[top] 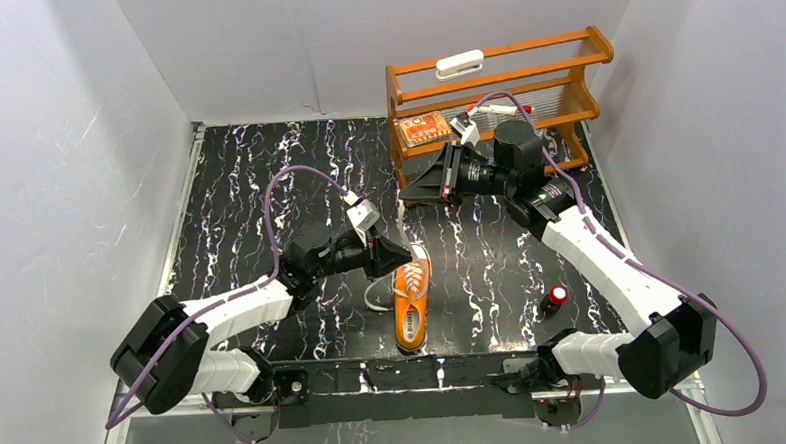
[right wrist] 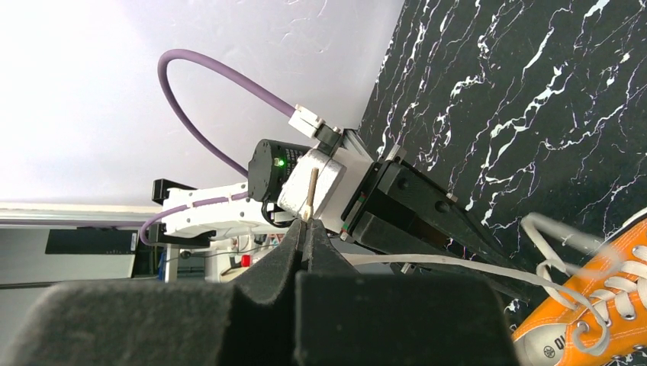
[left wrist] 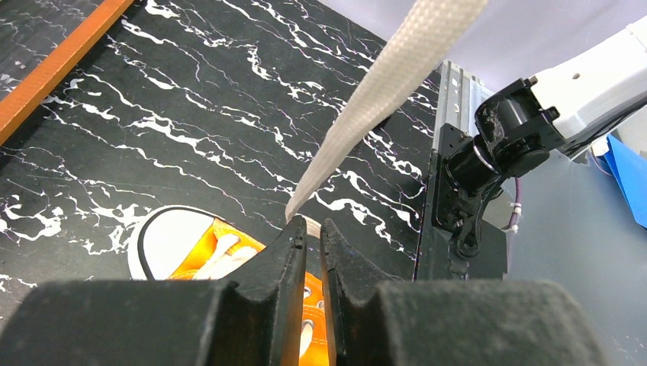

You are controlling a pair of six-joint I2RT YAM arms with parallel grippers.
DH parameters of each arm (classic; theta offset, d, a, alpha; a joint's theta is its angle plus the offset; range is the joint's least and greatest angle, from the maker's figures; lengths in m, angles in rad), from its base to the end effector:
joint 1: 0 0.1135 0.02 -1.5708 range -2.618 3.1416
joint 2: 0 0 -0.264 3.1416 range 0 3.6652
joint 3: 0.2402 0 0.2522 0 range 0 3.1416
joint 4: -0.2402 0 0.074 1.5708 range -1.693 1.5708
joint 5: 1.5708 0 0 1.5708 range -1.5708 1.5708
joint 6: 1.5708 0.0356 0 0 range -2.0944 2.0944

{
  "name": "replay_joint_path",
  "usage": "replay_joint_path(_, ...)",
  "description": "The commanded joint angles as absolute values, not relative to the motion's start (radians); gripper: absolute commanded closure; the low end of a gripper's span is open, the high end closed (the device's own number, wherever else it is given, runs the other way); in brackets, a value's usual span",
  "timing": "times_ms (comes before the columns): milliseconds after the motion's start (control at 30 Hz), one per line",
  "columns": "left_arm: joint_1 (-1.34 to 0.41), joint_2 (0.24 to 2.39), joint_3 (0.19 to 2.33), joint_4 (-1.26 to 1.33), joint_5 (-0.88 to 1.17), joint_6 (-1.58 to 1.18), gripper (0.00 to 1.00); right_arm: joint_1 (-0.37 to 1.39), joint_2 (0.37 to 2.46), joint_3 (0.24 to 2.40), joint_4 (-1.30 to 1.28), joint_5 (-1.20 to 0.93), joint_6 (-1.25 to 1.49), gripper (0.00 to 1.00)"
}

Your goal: Tie the shoes

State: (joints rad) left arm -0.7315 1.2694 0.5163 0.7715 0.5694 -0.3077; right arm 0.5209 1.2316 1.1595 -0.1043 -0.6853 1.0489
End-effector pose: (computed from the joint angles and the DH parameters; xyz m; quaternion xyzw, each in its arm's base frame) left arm 0.1846 -0.1915 0.2438 0.3374 0.6152 -0.5109 0.4968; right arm 0.2323 0.1593 0.3868 -0.0198 0.7534 0.6096 0.2458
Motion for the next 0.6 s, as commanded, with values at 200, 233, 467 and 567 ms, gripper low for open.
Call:
replay_joint_path(200, -0.739, 1.203, 0.504, 0.775, 0.474, -0.323, 0.74, 0.517, 1.200, 1.158, -0.072, -0.679, 1.043, 1.00)
replay_joint_path(233, -0.738, 1.166, 0.496, 0.709, 0.427, -0.341, 0.69, 0.517, 1.200, 1.169, -0.091, -0.669, 1.025, 1.00)
replay_joint_path(467, -0.726, 1.133, 0.654, 0.063, 0.210, -0.487, 0.43, 0.503, 1.181, 1.273, -0.356, -0.527, 0.835, 1.00)
replay_joint_path(567, -0.715, 1.221, 0.716, -0.092, 0.186, -0.593, 0.41, 0.501, 1.163, 1.270, -0.413, -0.500, 0.792, 1.00)
